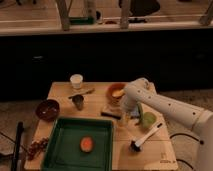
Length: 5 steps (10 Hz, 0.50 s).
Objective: Place eraser in metal cup
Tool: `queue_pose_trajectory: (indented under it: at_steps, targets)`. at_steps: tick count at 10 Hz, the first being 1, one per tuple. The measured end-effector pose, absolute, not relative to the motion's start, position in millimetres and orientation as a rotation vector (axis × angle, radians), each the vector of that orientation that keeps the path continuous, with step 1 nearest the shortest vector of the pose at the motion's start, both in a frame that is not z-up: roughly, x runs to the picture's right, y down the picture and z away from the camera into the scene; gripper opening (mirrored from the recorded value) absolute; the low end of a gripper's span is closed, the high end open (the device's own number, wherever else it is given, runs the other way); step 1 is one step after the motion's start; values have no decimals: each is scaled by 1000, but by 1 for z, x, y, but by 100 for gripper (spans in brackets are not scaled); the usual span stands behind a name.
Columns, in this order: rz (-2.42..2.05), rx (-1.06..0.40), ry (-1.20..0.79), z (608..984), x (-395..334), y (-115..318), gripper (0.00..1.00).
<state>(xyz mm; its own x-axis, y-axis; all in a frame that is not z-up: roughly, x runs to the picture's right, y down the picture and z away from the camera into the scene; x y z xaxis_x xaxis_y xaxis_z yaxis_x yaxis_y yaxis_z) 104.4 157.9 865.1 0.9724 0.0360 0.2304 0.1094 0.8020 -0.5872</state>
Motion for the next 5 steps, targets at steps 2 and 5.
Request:
queue_pose_trajectory:
  at_steps: [2, 5]
  targets:
    - [-49, -634, -238, 868, 95, 154, 80]
    - [-55, -635, -252, 873, 85, 150, 80]
